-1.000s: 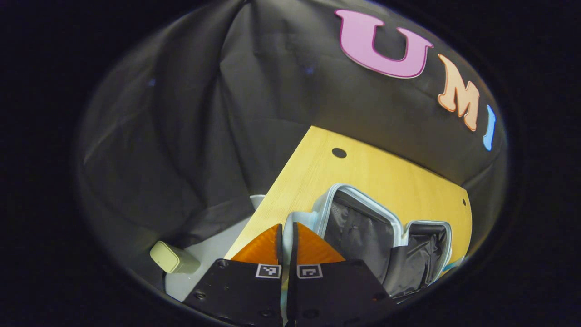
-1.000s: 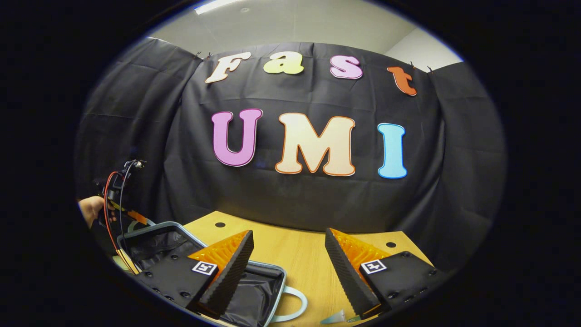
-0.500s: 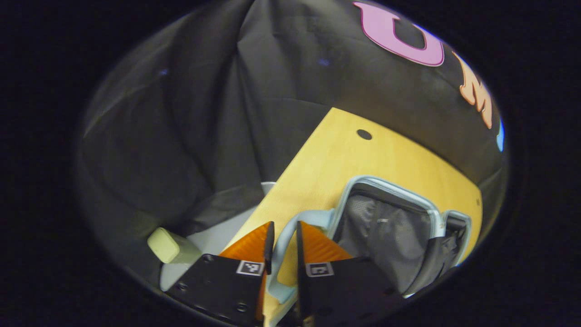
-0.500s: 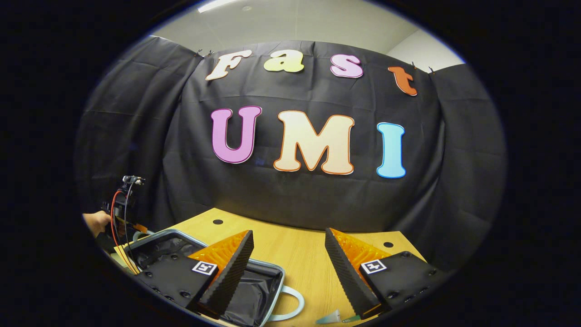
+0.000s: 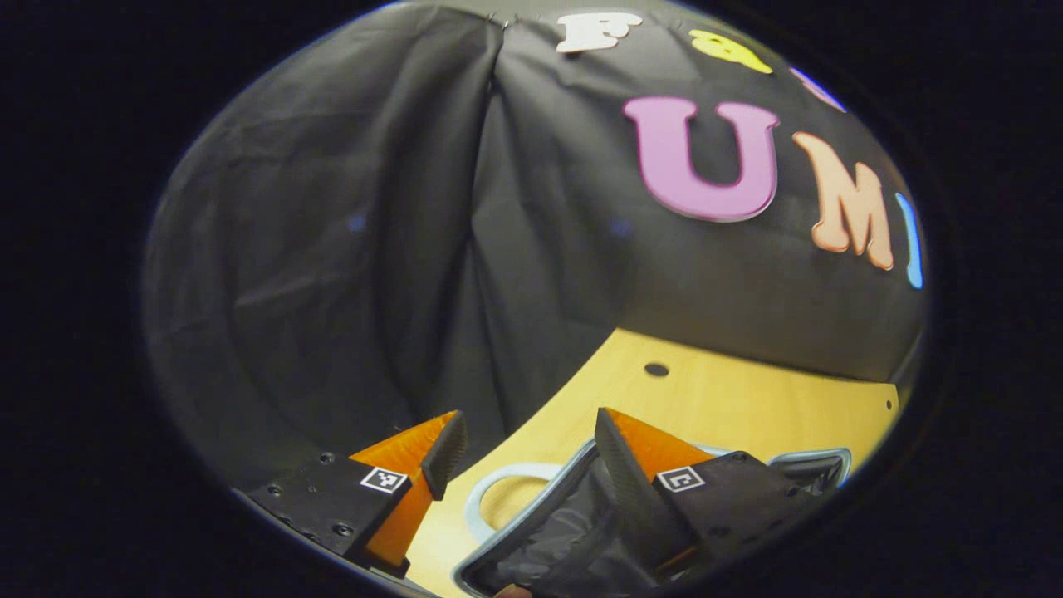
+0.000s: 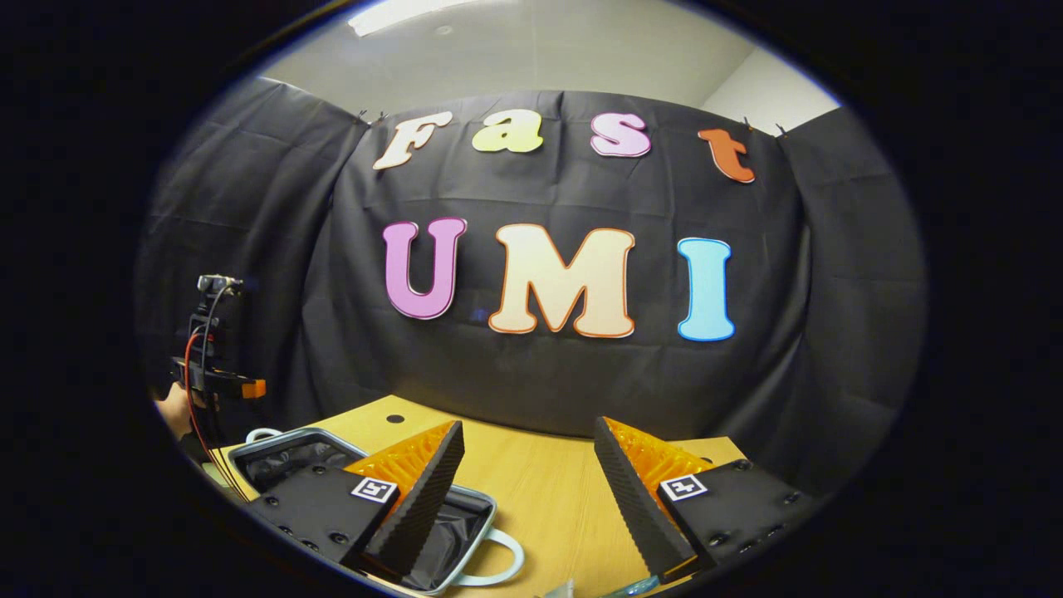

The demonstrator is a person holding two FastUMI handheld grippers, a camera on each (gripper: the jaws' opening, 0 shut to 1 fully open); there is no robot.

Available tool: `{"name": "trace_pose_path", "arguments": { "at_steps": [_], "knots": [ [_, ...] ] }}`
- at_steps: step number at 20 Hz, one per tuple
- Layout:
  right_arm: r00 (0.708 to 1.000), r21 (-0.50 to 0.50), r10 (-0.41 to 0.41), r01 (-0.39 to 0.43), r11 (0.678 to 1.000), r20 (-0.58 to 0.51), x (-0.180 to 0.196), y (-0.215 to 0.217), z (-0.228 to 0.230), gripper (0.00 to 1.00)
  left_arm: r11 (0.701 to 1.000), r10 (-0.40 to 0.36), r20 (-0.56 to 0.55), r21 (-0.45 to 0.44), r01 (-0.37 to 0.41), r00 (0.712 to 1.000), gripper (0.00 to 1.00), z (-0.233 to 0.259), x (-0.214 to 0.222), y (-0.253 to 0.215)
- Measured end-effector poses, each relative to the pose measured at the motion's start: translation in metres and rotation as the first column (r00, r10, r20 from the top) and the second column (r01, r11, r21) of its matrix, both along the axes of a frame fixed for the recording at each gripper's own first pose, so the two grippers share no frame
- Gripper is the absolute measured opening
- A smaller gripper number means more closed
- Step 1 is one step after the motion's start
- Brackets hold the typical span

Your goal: First open the suitcase, pack the skin care products into it, and then close the suitcase.

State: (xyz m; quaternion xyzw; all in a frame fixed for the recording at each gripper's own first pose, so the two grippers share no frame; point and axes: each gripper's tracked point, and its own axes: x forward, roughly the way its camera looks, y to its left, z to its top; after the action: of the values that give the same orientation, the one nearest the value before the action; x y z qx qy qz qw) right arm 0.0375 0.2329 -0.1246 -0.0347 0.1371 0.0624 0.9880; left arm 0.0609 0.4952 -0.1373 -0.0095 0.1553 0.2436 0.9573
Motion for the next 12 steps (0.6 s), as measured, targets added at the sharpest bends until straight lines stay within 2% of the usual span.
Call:
{"name": "trace_pose_path", "arguments": {
  "at_steps": [3,4,7,9,12],
  "knots": [
    [1.0,0.014,0.0,0.0,1.0,0.023,0.004,-0.023,0.009,0.96,0.996,-0.083,0.061,0.031,0.081,0.995,0.94,0.052,-0.007,-0.055],
    [0.999,0.017,-0.002,0.001,1.0,0.034,0.004,-0.031,0.014,0.99,0.994,-0.106,0.078,0.03,0.104,0.991,0.93,0.064,-0.01,-0.071],
    [0.997,-0.012,-0.016,0.017,1.0,0.072,0.004,-0.056,0.025,0.99,0.991,-0.135,0.15,0.027,0.133,0.979,0.96,0.088,-0.015,-0.128],
    [0.994,-0.071,-0.025,0.033,0.997,0.11,0.005,-0.076,0.034,1.0,0.983,-0.185,0.164,0.023,0.184,0.969,0.94,0.097,-0.012,-0.171],
    [0.988,-0.087,-0.025,0.038,0.995,0.153,0.003,-0.1,0.047,0.99,0.961,-0.274,0.176,0.023,0.274,0.945,0.94,0.105,-0.015,-0.23]
  ]
}}
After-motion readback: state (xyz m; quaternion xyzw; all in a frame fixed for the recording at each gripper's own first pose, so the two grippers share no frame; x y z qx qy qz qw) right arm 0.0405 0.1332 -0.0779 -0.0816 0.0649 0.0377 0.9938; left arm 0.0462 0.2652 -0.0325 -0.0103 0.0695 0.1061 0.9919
